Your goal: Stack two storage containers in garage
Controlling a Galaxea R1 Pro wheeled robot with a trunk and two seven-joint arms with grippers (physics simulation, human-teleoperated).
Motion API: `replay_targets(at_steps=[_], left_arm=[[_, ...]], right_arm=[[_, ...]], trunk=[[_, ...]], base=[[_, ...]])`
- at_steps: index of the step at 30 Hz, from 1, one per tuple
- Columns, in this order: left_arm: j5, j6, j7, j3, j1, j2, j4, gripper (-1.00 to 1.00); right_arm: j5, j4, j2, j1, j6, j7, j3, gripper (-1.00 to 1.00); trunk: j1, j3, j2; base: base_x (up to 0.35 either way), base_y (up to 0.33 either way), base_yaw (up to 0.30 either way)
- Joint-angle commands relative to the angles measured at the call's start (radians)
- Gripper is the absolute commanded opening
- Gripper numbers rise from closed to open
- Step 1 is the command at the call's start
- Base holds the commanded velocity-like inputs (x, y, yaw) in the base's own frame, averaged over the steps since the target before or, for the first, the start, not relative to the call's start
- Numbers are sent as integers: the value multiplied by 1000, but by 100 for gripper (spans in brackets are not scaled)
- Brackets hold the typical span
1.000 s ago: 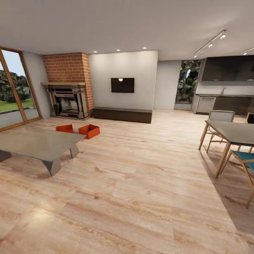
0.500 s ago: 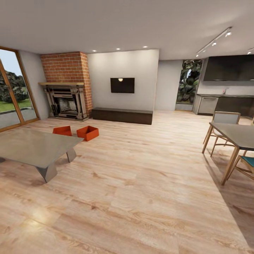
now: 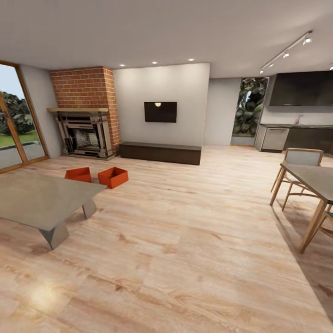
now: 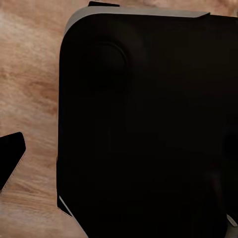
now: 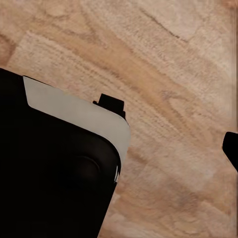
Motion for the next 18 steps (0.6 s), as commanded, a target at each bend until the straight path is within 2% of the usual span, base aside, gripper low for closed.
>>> replay_targets(at_steps=[1, 8, 18], left_arm=[[10, 0, 1, 0, 0, 0, 0, 100], [10, -1, 1, 0, 0, -1, 0, 100], [10, -2, 1, 0, 0, 0, 0, 100]], right_arm=[[-10, 3, 0, -1, -6, 4, 7, 100], [-12, 3, 1, -1, -3, 4, 6, 100], [-17, 3, 2, -1, -4, 4, 3, 100]], trunk=[[1, -1, 0], [1, -1, 0], [1, -1, 0]], base=[[333, 0, 0], [333, 0, -9], [333, 0, -125]])
